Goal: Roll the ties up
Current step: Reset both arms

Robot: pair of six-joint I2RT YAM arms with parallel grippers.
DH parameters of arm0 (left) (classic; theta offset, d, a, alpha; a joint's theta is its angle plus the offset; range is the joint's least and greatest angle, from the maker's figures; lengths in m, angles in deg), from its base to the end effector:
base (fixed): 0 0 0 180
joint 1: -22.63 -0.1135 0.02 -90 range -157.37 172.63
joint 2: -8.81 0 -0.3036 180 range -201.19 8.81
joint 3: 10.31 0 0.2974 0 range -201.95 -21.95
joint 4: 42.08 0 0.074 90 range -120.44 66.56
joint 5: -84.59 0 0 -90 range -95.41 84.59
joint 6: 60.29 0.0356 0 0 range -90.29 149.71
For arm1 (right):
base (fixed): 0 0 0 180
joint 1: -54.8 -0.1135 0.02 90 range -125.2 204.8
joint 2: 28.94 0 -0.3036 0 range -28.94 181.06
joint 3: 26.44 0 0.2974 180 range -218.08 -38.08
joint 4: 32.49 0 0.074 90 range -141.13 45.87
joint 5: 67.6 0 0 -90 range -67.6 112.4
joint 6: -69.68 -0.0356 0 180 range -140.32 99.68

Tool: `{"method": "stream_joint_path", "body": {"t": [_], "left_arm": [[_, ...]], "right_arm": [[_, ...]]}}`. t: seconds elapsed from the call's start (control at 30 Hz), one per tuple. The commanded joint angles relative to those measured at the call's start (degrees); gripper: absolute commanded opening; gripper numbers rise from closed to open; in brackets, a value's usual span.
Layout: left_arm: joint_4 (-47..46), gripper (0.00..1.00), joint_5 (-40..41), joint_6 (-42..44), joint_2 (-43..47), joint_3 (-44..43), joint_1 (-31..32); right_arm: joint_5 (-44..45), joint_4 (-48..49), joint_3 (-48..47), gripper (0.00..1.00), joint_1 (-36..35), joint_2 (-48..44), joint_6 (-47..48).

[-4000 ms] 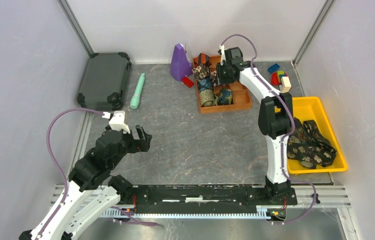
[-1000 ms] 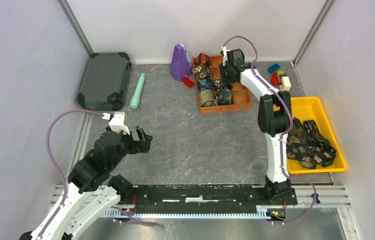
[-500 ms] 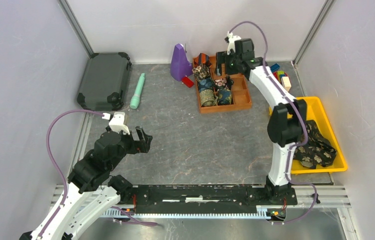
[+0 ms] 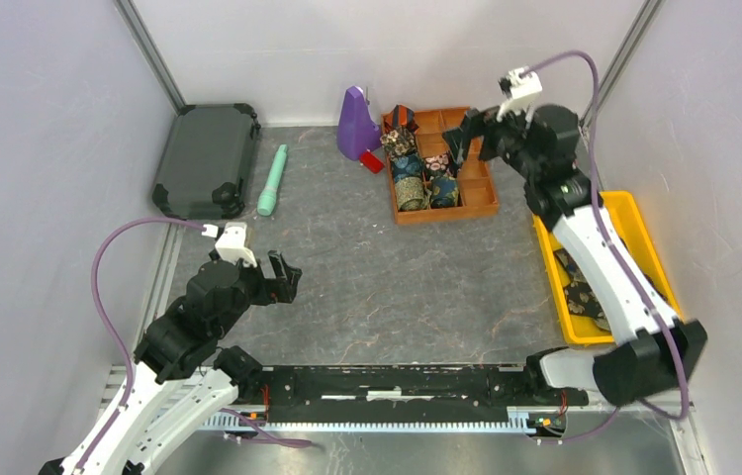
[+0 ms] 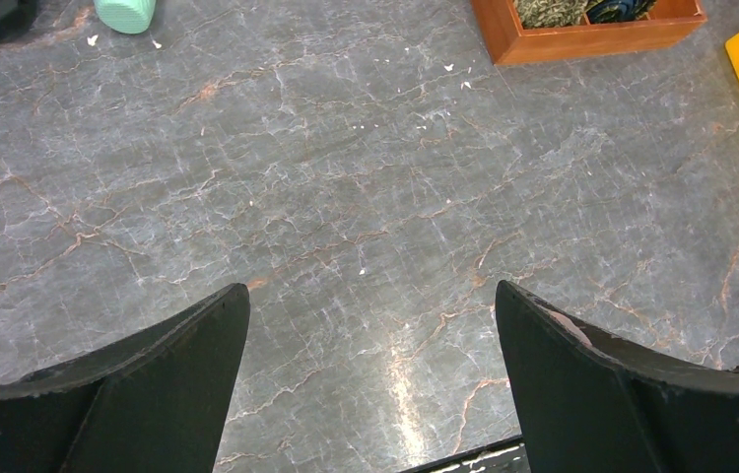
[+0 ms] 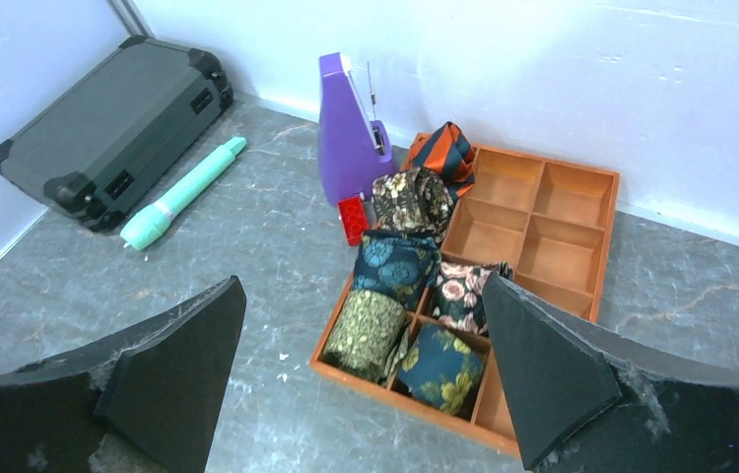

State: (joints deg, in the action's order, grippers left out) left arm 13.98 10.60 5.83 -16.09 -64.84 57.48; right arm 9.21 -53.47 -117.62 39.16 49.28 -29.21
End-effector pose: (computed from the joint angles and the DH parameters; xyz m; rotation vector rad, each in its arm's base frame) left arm 0.0877 -0.0491 0.3402 0.0179 2.0321 -0.3671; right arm 0.3401 0.1036 0.4622 -0.2746 1.7121 0.5134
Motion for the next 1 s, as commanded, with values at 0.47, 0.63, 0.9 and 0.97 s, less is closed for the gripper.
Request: {"method": "stream_joint_path", "body": {"t": [0.47,0.63,0.9,0.97], "left_arm": [[-1.97,1.00,1.33,3.70,1.61,0.05,-0.11],[-1.97,1.00,1.52,3.61,2.14,0.09,-0.21],[-1.73,1.00,2.27,3.48,3.93,0.16,-0.20],[-1.71,1.00,2.32,3.47,4.06,0.20,-0.09]], "right_arm": [[2.85,29.73,56.93,0.98,-0.09,-41.96,-4.58],[0.92,35.96,69.01,0.98,-0.05,-45.47,-6.38],[-0.22,40.83,74.98,0.98,-0.09,-43.97,-7.35],[-0.20,40.63,74.90,0.98,-0.07,-43.68,-7.14]]}}
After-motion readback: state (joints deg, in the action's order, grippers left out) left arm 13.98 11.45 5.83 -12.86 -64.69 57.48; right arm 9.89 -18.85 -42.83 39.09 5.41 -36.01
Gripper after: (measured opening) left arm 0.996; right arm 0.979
